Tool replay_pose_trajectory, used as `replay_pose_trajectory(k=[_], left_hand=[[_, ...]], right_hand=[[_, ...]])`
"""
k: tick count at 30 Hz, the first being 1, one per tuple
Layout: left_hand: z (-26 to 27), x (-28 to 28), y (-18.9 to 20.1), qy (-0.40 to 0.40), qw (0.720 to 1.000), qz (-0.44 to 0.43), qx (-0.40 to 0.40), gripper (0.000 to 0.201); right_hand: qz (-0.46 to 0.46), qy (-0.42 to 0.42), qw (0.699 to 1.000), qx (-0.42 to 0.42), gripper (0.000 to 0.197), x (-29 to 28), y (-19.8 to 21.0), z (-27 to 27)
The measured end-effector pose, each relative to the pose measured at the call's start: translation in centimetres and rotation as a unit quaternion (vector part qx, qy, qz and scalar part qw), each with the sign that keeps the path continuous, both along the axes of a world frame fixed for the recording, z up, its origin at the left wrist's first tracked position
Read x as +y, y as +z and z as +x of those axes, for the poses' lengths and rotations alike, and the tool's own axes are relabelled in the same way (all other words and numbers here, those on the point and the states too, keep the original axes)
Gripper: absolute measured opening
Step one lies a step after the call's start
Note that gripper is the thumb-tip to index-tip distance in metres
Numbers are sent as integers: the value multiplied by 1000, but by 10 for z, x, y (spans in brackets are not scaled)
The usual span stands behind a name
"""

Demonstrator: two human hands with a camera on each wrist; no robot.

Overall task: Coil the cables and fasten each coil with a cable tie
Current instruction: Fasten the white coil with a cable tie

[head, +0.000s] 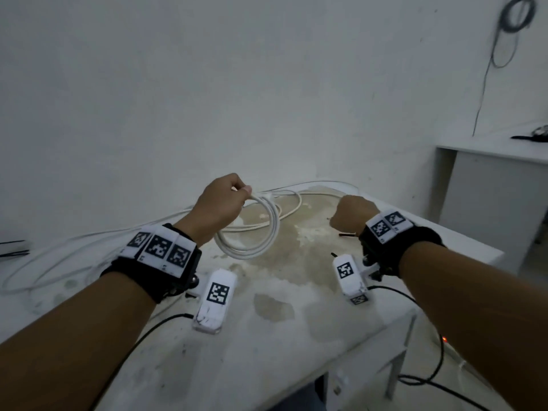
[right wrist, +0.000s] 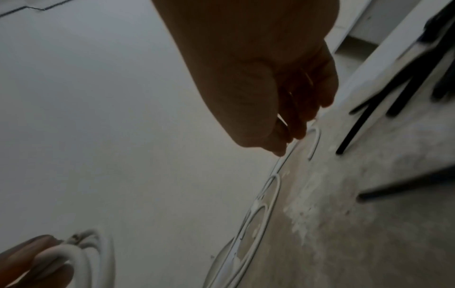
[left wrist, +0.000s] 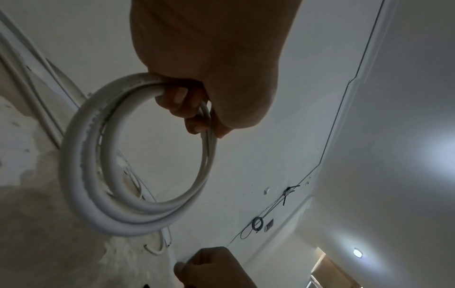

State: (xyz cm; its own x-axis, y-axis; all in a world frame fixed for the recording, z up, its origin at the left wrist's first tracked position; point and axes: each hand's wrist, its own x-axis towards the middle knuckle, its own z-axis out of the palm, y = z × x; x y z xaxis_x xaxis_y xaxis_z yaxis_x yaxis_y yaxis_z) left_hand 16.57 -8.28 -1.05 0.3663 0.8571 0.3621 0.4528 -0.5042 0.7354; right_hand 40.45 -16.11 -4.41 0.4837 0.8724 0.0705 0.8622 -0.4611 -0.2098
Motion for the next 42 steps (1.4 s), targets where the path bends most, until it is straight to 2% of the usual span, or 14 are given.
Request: replay_pose_trajectory(k=[1,3,6,8,11,14,17,19,21,23,28,34,38,42], left_hand=[[4,-3,-2,-3,1000,-4,7,22],[11,-9,-5,-13,1000,-13,22,22],[19,-20,-8,-27,999,-22,33,22],[21,-29,-9,-37,998,-31,30,21],[19,-38,-9,-42,998,-28,24,21],[13,-42,-8,-40,998,-28,27,21],[6,-41,-5,-32,999,-25,23,21],[1,-39,-4,-27,999,-16,23,22],[-4,-37,-2,-27,999,-7,23,22],[-9,-34,-1,-30,999,-1,20,21],[-38,-16,0,-13,999,7,37,18],[-98,21,-10,62,998,-7,11,19],[-137,44,-16,106,994,-25,-20,17],[-160,66,-20,150,988,-10,-33,16]], right_hand=[[-18,-10,1000,-23,21,-7,0,7],[-66,-12,996,-55,32,-16,1,12],[-136,4,989,-64,43,-30,4,11],[-155,19,985,-76,43,-44,2,14],[-172,48,974,-139,41,-58,-6,15],[-234,49,961,-138,22,-60,-12,11],[-169,34,980,-103,16,-58,-11,5],[-104,37,985,-132,31,-51,-4,-2],[-52,54,988,-135,34,-37,5,-17],[-5,102,987,-122,21,-19,17,-38],[95,257,952,-135,18,31,35,-99],[218,389,895,21,19,92,45,-165],[236,419,859,176,15,133,36,-203],[254,430,827,258,15,164,22,-241]])
